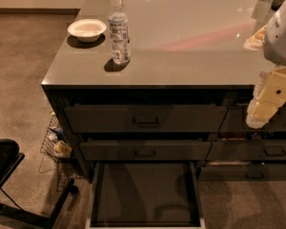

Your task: Close bottom drawer

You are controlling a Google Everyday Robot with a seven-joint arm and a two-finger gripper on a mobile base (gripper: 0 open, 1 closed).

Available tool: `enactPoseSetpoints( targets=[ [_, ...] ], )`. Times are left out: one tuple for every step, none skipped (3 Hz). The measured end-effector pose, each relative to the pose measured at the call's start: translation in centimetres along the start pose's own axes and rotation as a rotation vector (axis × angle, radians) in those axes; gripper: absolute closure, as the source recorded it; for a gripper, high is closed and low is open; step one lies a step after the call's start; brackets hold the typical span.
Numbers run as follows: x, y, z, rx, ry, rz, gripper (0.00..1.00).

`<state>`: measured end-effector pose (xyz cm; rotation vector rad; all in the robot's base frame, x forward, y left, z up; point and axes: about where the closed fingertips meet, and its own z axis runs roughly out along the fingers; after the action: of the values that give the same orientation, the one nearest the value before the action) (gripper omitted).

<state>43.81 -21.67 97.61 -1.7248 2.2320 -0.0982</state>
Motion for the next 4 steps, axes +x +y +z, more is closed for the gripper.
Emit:
enactPoseSetpoints(
  targets=[
    [0.0, 0.0, 0.0, 0.000, 0.000, 0.000, 0.00],
    [0.8, 0.7, 0.9, 0.029, -0.029, -0.017, 0.00],
    [4.0, 3.6, 3.4, 0.072, -0.099, -0.034, 0.00],
    [8.2, 5.9, 6.8, 0.122, -0.138, -0.023, 0.00]
  ],
)
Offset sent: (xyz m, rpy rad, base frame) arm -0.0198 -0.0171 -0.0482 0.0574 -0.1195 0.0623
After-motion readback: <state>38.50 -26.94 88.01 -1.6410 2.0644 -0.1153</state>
